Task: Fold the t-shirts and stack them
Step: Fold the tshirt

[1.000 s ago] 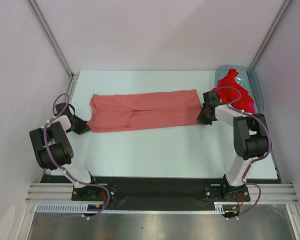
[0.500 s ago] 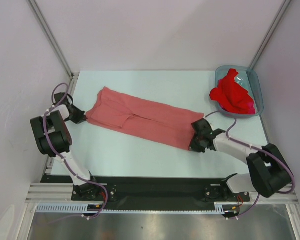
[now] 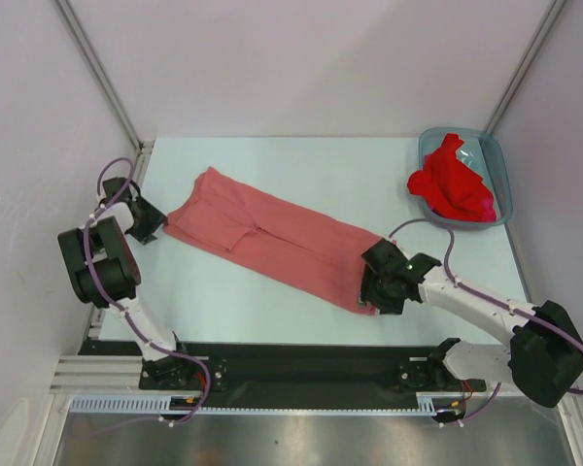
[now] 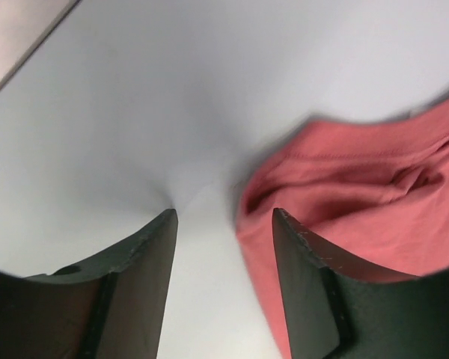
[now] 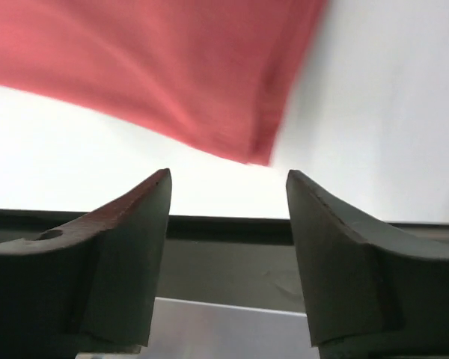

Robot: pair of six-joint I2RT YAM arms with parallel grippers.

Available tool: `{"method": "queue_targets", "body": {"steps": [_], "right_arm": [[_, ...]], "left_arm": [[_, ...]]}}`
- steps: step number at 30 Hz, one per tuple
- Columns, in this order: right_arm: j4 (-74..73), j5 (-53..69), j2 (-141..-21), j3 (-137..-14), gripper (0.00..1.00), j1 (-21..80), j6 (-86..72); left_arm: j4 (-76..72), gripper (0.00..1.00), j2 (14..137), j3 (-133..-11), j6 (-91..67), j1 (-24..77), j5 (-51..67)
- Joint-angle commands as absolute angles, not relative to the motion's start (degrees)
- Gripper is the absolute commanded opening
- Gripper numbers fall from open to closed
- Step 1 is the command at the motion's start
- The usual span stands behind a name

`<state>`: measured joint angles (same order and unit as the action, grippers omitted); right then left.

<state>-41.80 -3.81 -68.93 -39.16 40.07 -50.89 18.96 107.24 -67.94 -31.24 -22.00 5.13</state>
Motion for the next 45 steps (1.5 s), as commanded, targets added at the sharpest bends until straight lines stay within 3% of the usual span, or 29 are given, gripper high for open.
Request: {"method": "queue_targets", "body": {"steps": [1, 3, 5, 11, 17, 20, 22, 27, 36, 45], "right_arm": [[-45.1, -10.9, -69.7, -48.9, 0.69, 40.7, -43.4], [-40.5, -13.0, -72.0, -54.4, 0.8, 40.5, -37.2], [-34.4, -14.2, -78.7, -60.7, 0.84, 39.2, -32.3], [-24.2, -8.6, -104.8, -82.8, 0.87, 35.2, -18.3], [-20.0, 9.6, -125.1, -110.0, 0.84, 33.1, -11.3], [-19.4, 18.0, -135.6, -121.5, 0.78, 32.0, -10.9], [-18.0, 24.2, -141.8, -128.4, 0.68, 30.8, -12.5], [-10.8, 32.1, -150.5, -136.0, 0.49, 29.4, -19.3], [-11.0, 31.9, -156.0, -139.0, 0.49, 29.1, -18.5], [-16.4, 32.3, -153.2, -133.0, 0.45, 28.9, -15.7]], "left_arm": [[20.6, 0.6, 100.3, -65.0, -28.4, -22.1, 3.3], [21.0, 0.63, 96.4, -62.9, -28.0, -22.1, 3.2], [21.3, 0.64, 94.0, -61.5, -28.1, -22.1, 3.9], [20.0, 0.66, 86.1, -55.0, -29.5, -22.1, 8.4], [15.6, 0.59, 83.3, -49.7, -32.4, -22.1, 14.1], [13.5, 0.55, 81.0, -47.1, -34.5, -22.1, 16.4], [12.8, 0.53, 79.9, -46.0, -34.9, -22.1, 17.0], [13.4, 0.5, 75.9, -43.5, -34.9, -22.1, 17.7], [14.6, 0.5, 71.1, -40.4, -35.0, -22.1, 18.3], [14.2, 0.5, 72.1, -41.0, -35.1, -22.1, 17.8]]}}
